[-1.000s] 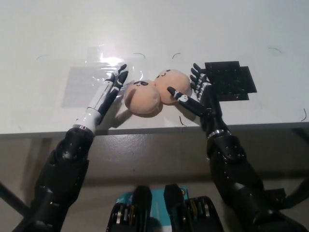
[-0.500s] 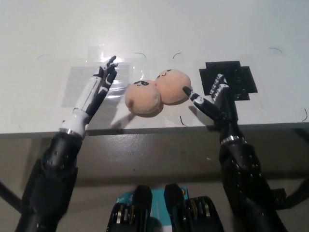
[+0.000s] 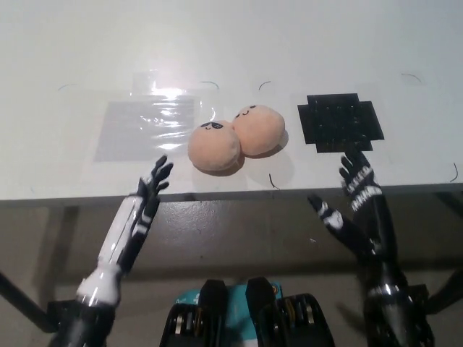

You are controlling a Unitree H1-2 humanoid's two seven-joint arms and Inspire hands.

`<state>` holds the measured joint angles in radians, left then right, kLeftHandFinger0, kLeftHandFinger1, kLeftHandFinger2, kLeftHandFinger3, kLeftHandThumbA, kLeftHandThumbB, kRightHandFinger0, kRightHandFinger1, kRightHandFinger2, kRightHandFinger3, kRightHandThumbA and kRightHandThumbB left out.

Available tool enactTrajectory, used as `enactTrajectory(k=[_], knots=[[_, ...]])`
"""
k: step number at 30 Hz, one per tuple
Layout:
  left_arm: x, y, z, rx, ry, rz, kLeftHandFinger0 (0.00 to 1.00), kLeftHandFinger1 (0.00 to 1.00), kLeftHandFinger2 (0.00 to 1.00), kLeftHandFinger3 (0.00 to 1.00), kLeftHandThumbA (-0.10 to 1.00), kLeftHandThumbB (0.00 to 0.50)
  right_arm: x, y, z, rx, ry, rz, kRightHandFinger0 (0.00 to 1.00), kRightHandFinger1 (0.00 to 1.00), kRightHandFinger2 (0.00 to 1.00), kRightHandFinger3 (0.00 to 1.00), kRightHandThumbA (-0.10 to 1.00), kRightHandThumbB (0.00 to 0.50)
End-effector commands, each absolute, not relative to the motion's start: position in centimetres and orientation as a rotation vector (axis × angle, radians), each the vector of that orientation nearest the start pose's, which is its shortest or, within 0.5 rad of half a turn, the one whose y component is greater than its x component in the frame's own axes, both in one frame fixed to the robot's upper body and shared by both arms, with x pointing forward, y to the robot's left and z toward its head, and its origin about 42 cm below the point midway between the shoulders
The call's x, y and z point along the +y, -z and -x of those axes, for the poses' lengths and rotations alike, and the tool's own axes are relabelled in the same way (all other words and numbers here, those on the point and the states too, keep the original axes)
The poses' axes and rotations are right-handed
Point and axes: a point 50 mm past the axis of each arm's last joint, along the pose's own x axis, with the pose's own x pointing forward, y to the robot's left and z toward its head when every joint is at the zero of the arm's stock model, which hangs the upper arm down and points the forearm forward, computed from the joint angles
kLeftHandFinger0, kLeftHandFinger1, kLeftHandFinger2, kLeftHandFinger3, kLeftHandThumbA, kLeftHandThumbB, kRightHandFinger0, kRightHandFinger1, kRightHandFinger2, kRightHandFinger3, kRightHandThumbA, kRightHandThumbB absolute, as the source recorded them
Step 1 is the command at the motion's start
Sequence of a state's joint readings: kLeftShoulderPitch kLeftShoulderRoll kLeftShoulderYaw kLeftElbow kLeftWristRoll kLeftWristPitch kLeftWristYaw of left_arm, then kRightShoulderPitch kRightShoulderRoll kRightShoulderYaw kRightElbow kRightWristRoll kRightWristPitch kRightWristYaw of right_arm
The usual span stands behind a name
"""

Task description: Use both hands to push two dumpling toys together to the middle

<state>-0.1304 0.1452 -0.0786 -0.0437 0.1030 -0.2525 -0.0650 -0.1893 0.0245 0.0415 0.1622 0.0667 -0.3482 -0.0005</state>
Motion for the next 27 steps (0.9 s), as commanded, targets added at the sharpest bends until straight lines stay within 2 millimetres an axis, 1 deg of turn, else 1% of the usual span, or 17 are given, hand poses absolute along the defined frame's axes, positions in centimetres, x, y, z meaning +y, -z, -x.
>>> enactTrajectory(k=[1, 2, 4, 5, 6, 7, 9, 11, 12, 13, 14, 17, 19, 20, 21, 22, 27], knots=[[22.9, -19.2, -28.2, -0.57, 0.247, -0.23, 1.0, 1.0, 1.0, 1.0, 1.0, 0.38, -18.2, -16.6, -29.8, -0.529, -0.22, 0.014, 1.0, 1.0, 1.0, 1.0, 1.0, 0.3], [23.0, -19.0, -27.9, -0.563, 0.252, -0.229, 1.0, 1.0, 1.0, 1.0, 1.0, 0.379, -18.4, -16.4, -29.4, -0.525, -0.219, 0.015, 1.0, 1.0, 1.0, 1.0, 1.0, 0.303], [23.5, -18.2, -26.8, -0.504, 0.249, -0.214, 1.0, 1.0, 1.0, 1.0, 1.0, 0.414, -19.1, -15.9, -28.3, -0.521, -0.221, 0.031, 1.0, 1.0, 1.0, 1.0, 1.0, 0.301], [23.8, -18.0, -26.3, -0.486, 0.244, -0.209, 1.0, 1.0, 1.0, 1.0, 1.0, 0.419, -19.3, -15.6, -28.0, -0.518, -0.219, 0.04, 1.0, 1.0, 1.0, 1.0, 1.0, 0.303], [24.2, -17.6, -25.7, -0.464, 0.25, -0.199, 1.0, 1.0, 1.0, 1.0, 1.0, 0.412, -19.4, -15.2, -27.7, -0.513, -0.219, 0.045, 1.0, 1.0, 1.0, 1.0, 1.0, 0.298], [24.4, -17.4, -25.5, -0.456, 0.252, -0.19, 1.0, 1.0, 1.0, 1.0, 1.0, 0.399, -19.5, -14.9, -27.5, -0.505, -0.218, 0.046, 1.0, 1.0, 1.0, 1.0, 1.0, 0.307], [25.6, -15.8, -24.9, -0.413, 0.232, -0.178, 1.0, 1.0, 1.0, 1.0, 1.0, 0.412, -19.8, -14.0, -26.8, -0.467, -0.206, 0.044, 1.0, 1.0, 1.0, 1.0, 1.0, 0.312], [26.4, -14.7, -24.6, -0.388, 0.209, -0.187, 1.0, 1.0, 1.0, 1.0, 1.0, 0.409, -20.2, -13.3, -26.3, -0.444, -0.19, 0.038, 1.0, 1.0, 1.0, 1.0, 1.0, 0.313], [27.2, -13.9, -24.3, -0.361, 0.193, -0.189, 1.0, 1.0, 1.0, 1.0, 1.0, 0.406, -20.5, -12.7, -25.9, -0.421, -0.174, 0.045, 1.0, 1.0, 1.0, 1.0, 1.0, 0.325], [27.6, -13.6, -24.2, -0.345, 0.183, -0.197, 1.0, 1.0, 1.0, 1.0, 1.0, 0.418, -20.7, -12.4, -25.8, -0.416, -0.17, 0.046, 1.0, 1.0, 1.0, 1.0, 1.0, 0.319], [28.4, -13.0, -23.9, -0.313, 0.168, -0.204, 1.0, 1.0, 1.0, 1.0, 1.0, 0.429, -21.1, -11.9, -25.5, -0.403, -0.164, 0.051, 1.0, 1.0, 1.0, 1.0, 1.0, 0.314], [29.8, -11.8, -23.7, -0.291, 0.134, -0.22, 1.0, 1.0, 1.0, 1.0, 1.0, 0.409, -21.8, -11.2, -25.3, -0.377, -0.156, 0.054, 1.0, 1.0, 1.0, 1.0, 1.0, 0.33], [30.4, -11.1, -23.6, -0.284, 0.119, -0.214, 1.0, 1.0, 1.0, 1.0, 1.0, 0.408, -22.2, -10.7, -25.2, -0.366, -0.146, 0.046, 1.0, 1.0, 1.0, 1.0, 1.0, 0.329], [30.5, -10.9, -23.6, -0.271, 0.114, -0.201, 1.0, 1.0, 1.0, 1.0, 1.0, 0.417, -22.3, -10.6, -25.2, -0.362, -0.143, 0.048, 1.0, 1.0, 1.0, 1.0, 1.0, 0.334], [30.6, -10.6, -23.6, -0.262, 0.109, -0.194, 1.0, 1.0, 1.0, 1.0, 1.0, 0.411, -22.4, -10.4, -25.2, -0.359, -0.139, 0.051, 1.0, 1.0, 1.0, 1.0, 1.0, 0.337], [30.7, -10.3, -23.6, -0.255, 0.106, -0.193, 1.0, 1.0, 1.0, 1.0, 1.0, 0.401, -22.7, -10.0, -25.2, -0.359, -0.135, 0.053, 1.0, 1.0, 1.0, 1.0, 1.0, 0.327], [30.8, -9.9, -24.2, -0.257, 0.095, -0.211, 1.0, 1.0, 1.0, 1.0, 1.0, 0.399, -23.2, -9.6, -25.7, -0.349, -0.122, 0.05, 1.0, 1.0, 1.0, 1.0, 1.0, 0.309]])
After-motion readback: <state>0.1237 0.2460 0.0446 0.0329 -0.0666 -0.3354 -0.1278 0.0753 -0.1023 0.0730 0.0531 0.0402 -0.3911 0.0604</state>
